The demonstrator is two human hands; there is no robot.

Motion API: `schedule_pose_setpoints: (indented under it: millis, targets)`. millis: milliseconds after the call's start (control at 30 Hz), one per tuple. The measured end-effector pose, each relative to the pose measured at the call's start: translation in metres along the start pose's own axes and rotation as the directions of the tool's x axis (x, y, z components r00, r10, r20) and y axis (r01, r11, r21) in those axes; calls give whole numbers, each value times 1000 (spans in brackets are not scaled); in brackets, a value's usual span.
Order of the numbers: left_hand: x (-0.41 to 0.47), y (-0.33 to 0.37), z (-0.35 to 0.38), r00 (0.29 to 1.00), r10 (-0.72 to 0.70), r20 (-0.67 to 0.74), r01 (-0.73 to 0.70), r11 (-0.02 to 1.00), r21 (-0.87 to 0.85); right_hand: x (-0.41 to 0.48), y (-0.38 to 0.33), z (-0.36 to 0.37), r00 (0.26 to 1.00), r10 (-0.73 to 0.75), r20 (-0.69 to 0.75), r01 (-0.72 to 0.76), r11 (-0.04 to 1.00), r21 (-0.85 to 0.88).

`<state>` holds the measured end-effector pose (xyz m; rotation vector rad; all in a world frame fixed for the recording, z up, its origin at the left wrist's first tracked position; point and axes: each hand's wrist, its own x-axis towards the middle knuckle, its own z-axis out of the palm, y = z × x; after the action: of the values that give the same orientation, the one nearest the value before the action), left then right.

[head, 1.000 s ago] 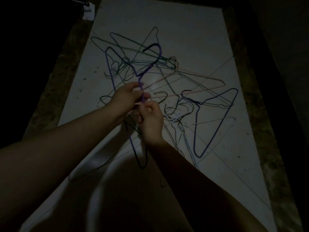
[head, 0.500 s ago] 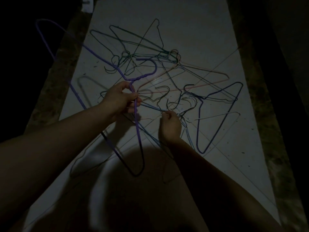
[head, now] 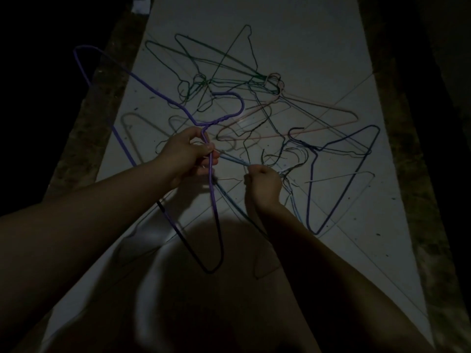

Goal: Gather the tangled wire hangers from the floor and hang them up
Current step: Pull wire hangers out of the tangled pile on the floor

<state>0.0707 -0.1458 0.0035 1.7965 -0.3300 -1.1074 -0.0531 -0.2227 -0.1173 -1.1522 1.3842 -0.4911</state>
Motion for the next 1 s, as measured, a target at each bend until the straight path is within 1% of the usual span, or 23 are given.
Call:
schedule_pose_setpoints:
  millis: [67, 200, 300, 367, 500, 700, 867, 1000]
  targets:
    - [0, 1, 0, 1000, -3, 7, 3, 1000, -24, -4, -11, 0, 999, 33, 26, -37, 990, 135]
    - [-2, 6, 3, 1000, -13, 8, 13, 996, -91, -23, -40, 1, 997, 21, 73, -41, 959, 280]
    - [-3, 10, 5, 1000, 3, 19, -1, 995, -100, -44, -57, 9, 991, -33, 131, -12, 944, 329]
    - [-4, 12, 5, 999, 34, 16, -32, 994, -104, -57, -62, 15, 982, -56, 178, -5, 945, 327]
    - [-7, 16, 3, 996, 84, -2, -84, 990, -111, -67, -70, 22, 982, -49, 181, -21, 930, 368]
    - [-10, 19, 4, 995, 103, -13, -104, 991, -89, -75, -74, 20, 979, -131, 156, 69, 934, 350]
    - [-9, 17, 8, 992, 122, -13, -123, 991, -55, -79, -70, 14, 942, -292, 163, 249, 938, 241]
    - [-8, 16, 11, 992, 124, -15, -124, 992, -34, -79, -64, 11, 930, -315, 189, 289, 945, 152]
